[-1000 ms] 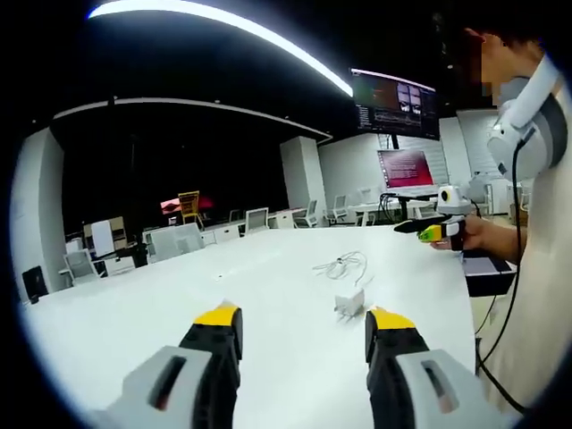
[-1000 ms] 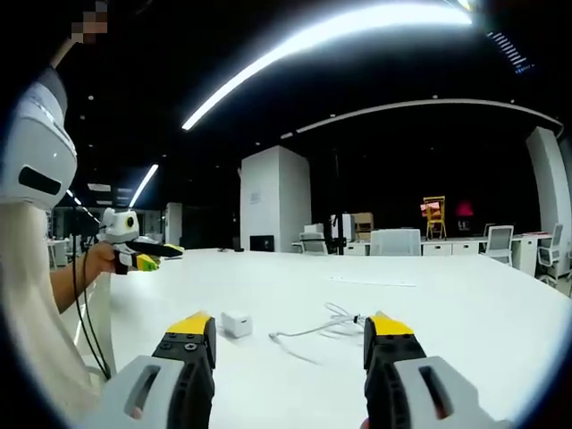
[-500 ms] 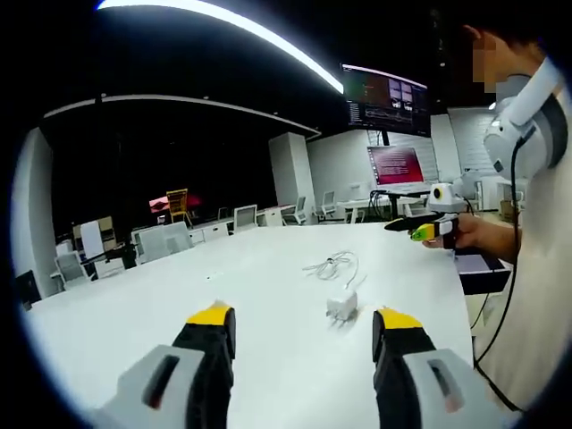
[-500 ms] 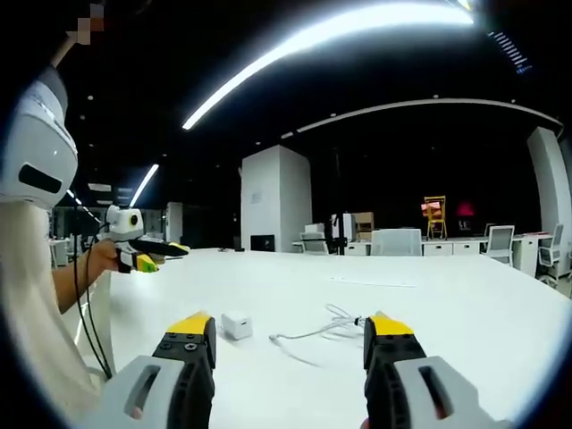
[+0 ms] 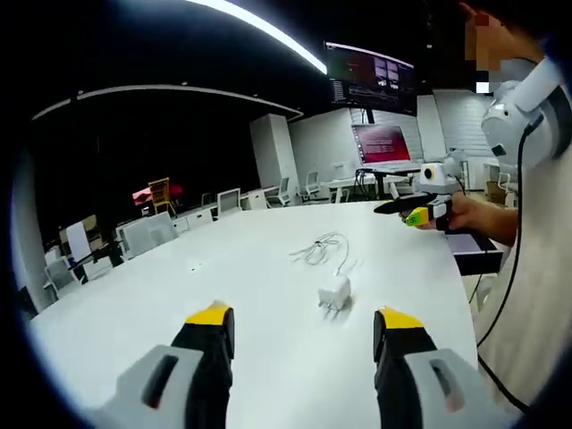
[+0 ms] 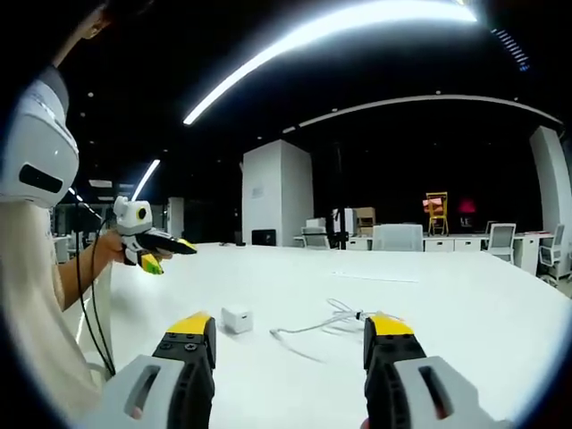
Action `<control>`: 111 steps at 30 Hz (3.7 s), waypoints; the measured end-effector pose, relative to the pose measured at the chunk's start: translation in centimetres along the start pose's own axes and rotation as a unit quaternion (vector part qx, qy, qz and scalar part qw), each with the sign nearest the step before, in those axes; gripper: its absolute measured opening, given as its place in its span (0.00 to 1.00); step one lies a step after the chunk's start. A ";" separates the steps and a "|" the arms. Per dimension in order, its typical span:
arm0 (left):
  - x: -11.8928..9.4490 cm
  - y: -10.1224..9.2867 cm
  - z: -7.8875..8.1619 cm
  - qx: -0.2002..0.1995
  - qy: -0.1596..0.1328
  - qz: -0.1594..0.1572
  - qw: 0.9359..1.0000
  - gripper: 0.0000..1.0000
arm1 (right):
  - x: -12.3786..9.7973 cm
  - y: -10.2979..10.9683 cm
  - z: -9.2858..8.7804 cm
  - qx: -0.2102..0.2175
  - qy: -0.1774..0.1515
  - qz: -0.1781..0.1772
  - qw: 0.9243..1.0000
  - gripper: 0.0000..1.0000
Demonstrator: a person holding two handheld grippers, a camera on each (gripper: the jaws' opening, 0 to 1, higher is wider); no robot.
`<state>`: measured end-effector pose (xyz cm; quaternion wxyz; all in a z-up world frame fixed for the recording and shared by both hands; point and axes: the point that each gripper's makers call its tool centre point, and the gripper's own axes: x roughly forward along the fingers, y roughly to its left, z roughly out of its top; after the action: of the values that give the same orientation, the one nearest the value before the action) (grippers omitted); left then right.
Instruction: Plug the desk Type‑C cable into the charger adapter.
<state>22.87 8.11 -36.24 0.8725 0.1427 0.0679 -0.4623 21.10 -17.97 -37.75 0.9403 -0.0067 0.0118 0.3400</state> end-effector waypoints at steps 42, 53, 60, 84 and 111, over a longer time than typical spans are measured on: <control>8.2 -1.7 -0.1 0.057 0.106 -0.121 0.985 0.63 | -2.2 -0.5 -1.5 -0.009 0.027 -0.005 1.000 0.68; 10.3 -3.1 -0.1 0.055 0.116 -0.157 0.979 0.62 | -2.2 -0.4 -0.8 -0.015 0.012 -0.005 1.000 0.68; 11.1 -3.8 0.2 0.070 0.128 -0.176 0.974 0.62 | -2.6 -0.4 -0.3 -0.008 -0.002 -0.007 1.000 0.68; 12.8 -3.7 -3.3 0.085 0.211 -0.223 0.948 0.55 | -3.5 0.3 -0.3 -0.021 0.004 0.001 1.000 0.67; 14.3 -4.6 -5.1 0.067 0.229 -0.248 0.939 0.38 | -4.0 0.2 -1.7 -0.018 0.027 0.005 0.999 0.67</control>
<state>27.18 -4.04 -45.54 0.6791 0.2815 0.2682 -0.6226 17.82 -20.39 -39.37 0.9378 -0.0331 0.0308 0.3443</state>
